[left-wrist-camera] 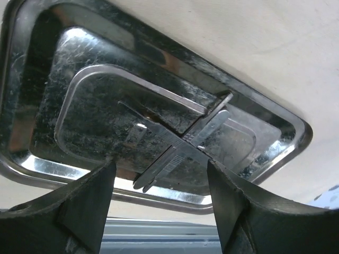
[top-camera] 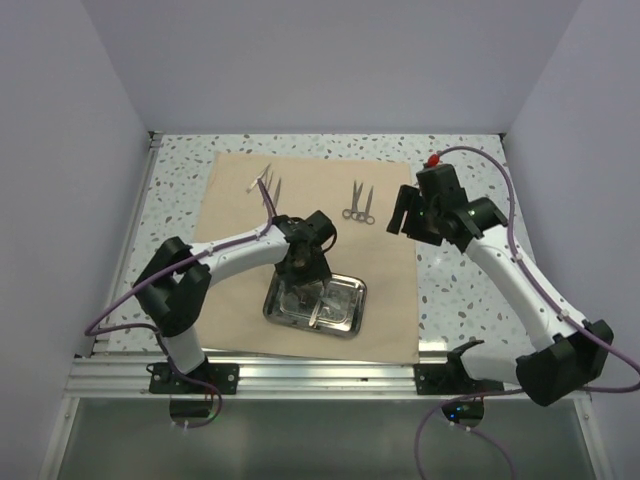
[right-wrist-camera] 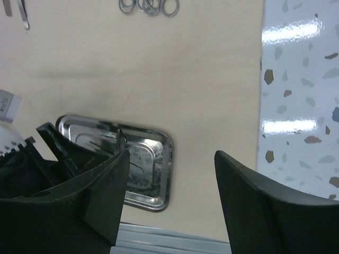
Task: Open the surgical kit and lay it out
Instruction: Pick up the medical item from the container.
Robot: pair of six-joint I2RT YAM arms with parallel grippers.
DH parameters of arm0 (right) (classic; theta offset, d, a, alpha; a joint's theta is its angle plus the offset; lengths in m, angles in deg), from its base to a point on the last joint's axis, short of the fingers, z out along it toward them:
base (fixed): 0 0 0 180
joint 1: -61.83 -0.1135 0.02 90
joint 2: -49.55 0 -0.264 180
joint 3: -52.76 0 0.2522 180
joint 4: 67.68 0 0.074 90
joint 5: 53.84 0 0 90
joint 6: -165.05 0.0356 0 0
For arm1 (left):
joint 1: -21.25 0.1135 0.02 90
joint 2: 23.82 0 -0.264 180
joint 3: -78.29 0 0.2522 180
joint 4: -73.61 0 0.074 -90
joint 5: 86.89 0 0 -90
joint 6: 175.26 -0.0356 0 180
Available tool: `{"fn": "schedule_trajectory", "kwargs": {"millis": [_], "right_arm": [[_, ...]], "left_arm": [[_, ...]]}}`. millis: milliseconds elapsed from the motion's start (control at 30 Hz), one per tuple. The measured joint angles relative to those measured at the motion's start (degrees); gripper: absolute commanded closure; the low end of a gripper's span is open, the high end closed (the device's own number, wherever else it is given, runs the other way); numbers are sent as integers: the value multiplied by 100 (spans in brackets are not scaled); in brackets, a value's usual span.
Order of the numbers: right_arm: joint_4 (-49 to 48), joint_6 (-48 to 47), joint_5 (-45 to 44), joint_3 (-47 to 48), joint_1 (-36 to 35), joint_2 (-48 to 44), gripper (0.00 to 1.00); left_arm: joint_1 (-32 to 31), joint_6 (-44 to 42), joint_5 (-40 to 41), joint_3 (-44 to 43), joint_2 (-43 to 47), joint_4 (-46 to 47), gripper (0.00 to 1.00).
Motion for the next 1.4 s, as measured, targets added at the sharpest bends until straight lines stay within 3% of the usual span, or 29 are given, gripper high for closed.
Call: {"fn": "schedule_trajectory", "kwargs": {"millis": [300, 567, 1133, 1267, 1400], "right_arm": [[511, -50, 122, -391, 0, -1329, 32], [955, -177, 120, -389, -90, -1475, 33], [1379, -352, -35, -391, -299, -1784, 34], [1381, -380, -55, -391, -334, -1784, 34], [1381, -393, -72, -393, -339, -1784, 35]], "left_arm": [[-79, 1294, 494, 0, -81, -221, 26], [-179, 1812, 719, 168, -326, -122, 32], [-175, 1998, 1014, -46, -632, -238, 80], [-144, 1958, 1040, -101, -682, -107, 100], [-118, 1843, 1045, -131, -699, 7, 100]]}}
